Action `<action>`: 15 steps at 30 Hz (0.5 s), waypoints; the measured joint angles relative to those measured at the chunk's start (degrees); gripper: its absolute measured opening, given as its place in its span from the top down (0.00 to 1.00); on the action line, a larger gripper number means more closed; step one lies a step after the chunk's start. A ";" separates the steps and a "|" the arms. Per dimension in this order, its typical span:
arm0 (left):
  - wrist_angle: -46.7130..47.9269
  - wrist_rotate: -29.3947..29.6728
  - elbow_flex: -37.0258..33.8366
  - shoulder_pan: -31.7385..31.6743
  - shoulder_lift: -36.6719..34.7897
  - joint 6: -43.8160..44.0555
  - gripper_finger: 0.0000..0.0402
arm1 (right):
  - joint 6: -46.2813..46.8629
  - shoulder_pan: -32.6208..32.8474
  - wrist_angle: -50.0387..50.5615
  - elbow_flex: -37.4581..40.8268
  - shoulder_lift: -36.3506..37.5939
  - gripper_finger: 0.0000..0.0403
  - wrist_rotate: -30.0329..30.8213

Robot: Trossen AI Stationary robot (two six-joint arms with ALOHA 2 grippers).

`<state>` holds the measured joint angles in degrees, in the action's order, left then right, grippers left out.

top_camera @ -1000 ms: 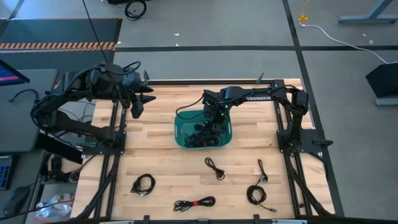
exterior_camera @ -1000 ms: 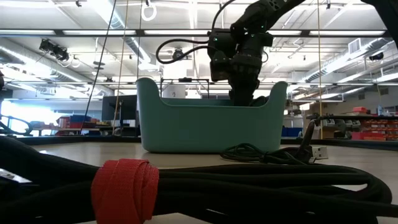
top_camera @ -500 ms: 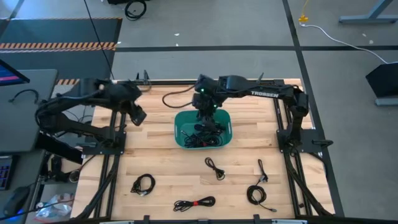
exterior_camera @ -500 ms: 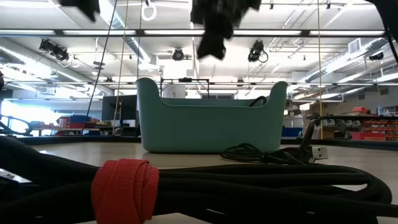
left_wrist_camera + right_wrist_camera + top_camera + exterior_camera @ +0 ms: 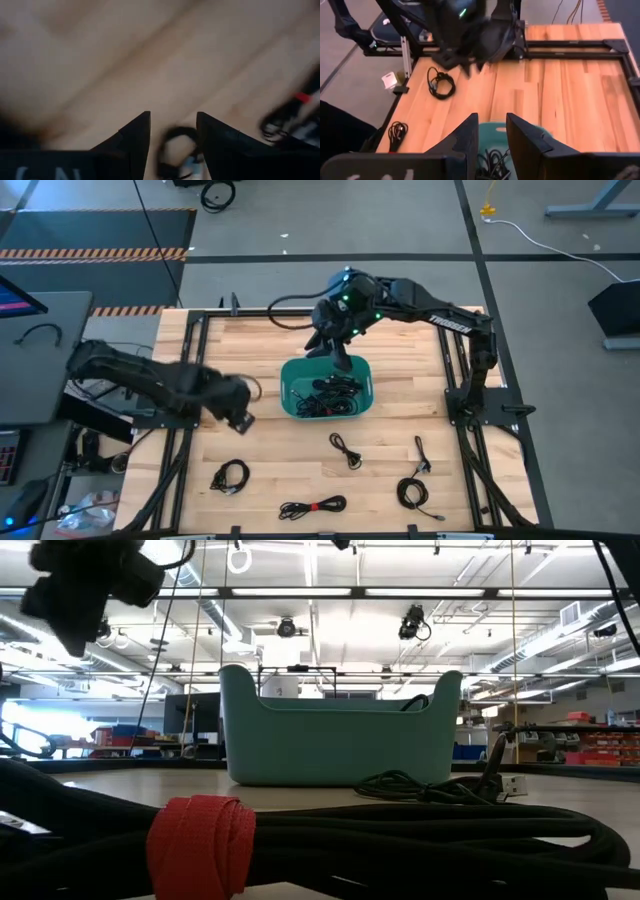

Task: Pick and place USB-C Cables
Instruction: Put the black charger cable into the green bin

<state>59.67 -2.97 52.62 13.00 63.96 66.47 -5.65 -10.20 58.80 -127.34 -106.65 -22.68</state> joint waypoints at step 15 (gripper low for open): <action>-12.20 -0.04 -14.64 26.15 0.09 38.63 0.58 | -0.42 0.00 0.91 -0.86 -0.02 0.74 0.46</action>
<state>47.47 -3.01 37.98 39.15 64.05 105.10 -6.07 -10.20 59.71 -128.20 -106.67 -22.22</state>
